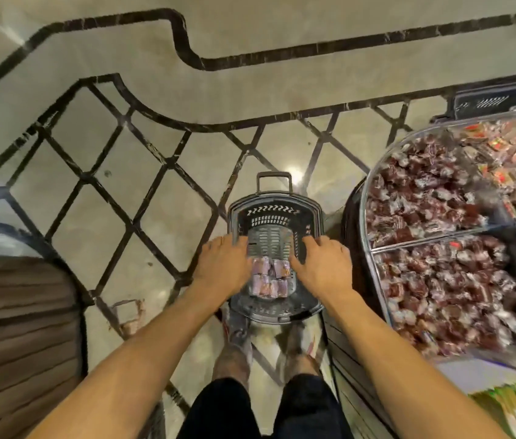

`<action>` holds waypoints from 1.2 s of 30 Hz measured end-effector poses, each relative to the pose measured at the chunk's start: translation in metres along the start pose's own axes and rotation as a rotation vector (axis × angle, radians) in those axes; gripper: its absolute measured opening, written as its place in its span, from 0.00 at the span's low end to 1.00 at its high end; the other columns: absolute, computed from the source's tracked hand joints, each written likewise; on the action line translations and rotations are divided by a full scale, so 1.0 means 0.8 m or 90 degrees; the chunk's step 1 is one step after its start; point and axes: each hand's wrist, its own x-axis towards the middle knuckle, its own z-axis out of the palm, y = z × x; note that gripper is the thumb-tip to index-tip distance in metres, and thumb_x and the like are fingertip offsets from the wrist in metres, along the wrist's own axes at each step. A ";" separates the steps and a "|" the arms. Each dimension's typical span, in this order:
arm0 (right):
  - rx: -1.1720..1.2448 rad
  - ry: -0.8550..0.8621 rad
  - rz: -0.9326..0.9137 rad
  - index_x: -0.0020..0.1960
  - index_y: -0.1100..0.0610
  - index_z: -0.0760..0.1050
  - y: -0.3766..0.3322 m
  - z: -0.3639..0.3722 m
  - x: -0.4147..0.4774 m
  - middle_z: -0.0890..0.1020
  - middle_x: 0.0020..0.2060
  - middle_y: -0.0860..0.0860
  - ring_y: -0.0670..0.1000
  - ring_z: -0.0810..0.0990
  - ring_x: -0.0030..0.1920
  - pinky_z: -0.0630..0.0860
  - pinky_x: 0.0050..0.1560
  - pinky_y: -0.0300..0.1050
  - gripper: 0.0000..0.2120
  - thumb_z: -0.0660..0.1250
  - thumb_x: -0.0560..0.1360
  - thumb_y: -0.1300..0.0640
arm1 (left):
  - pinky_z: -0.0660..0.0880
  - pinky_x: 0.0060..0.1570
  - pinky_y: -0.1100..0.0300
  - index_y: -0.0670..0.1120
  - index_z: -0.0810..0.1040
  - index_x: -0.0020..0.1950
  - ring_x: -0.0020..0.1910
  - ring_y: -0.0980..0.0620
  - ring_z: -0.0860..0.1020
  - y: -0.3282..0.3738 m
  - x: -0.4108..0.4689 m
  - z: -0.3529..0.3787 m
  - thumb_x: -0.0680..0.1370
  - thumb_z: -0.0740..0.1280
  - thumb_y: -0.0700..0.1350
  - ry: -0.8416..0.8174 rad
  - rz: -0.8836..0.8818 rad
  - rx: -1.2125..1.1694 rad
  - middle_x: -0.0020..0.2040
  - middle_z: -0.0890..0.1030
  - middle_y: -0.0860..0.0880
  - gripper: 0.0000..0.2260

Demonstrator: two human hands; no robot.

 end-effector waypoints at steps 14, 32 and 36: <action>0.099 -0.228 0.149 0.71 0.52 0.73 0.046 0.353 0.150 0.79 0.62 0.57 0.62 0.76 0.65 0.71 0.65 0.57 0.26 0.61 0.80 0.37 | 0.75 0.61 0.44 0.45 0.69 0.73 0.66 0.38 0.75 0.006 0.239 0.305 0.85 0.59 0.56 -0.191 -0.023 -0.037 0.68 0.76 0.39 0.22; 0.175 -0.243 0.269 0.70 0.60 0.66 0.088 0.702 0.308 0.75 0.66 0.60 0.64 0.76 0.66 0.73 0.64 0.58 0.26 0.68 0.80 0.46 | 0.69 0.71 0.43 0.38 0.58 0.80 0.73 0.33 0.70 0.014 0.459 0.649 0.81 0.63 0.41 -0.205 -0.214 -0.295 0.74 0.69 0.34 0.28; 0.282 -0.163 0.355 0.72 0.62 0.65 0.093 0.742 0.348 0.76 0.66 0.62 0.63 0.76 0.66 0.74 0.64 0.56 0.27 0.67 0.81 0.47 | 0.68 0.71 0.46 0.40 0.61 0.77 0.73 0.36 0.71 0.030 0.489 0.693 0.81 0.68 0.45 -0.113 -0.386 -0.397 0.74 0.71 0.38 0.28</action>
